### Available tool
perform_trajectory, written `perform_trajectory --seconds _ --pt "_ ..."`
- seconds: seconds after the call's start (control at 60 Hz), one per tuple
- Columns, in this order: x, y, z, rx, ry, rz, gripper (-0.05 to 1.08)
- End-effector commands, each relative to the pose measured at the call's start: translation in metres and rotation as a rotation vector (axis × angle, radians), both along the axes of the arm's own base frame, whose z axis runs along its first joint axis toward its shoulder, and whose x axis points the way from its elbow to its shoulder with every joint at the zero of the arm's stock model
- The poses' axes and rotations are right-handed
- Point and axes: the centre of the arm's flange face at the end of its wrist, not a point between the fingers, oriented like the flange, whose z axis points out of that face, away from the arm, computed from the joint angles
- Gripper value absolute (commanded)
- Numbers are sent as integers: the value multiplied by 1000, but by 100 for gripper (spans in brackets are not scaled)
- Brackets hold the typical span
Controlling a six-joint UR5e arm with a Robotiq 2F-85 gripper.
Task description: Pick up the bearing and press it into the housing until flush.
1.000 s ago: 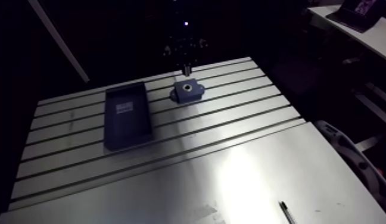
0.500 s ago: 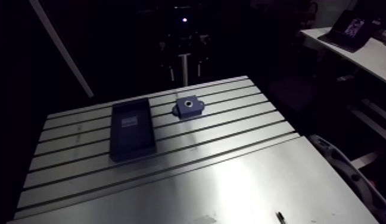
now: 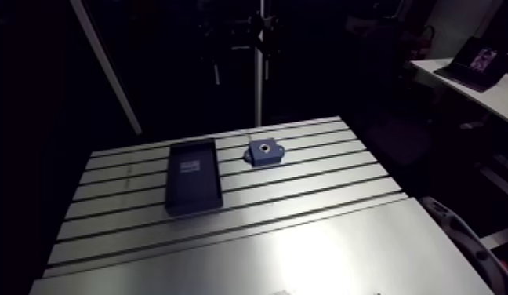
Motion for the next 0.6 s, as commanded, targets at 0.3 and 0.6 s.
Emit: perform_trajectory --seconds 0.3,0.6 --pt "73 -38 71 12 63 38 1" --pt "71 -29 84 5 95 -14 1"
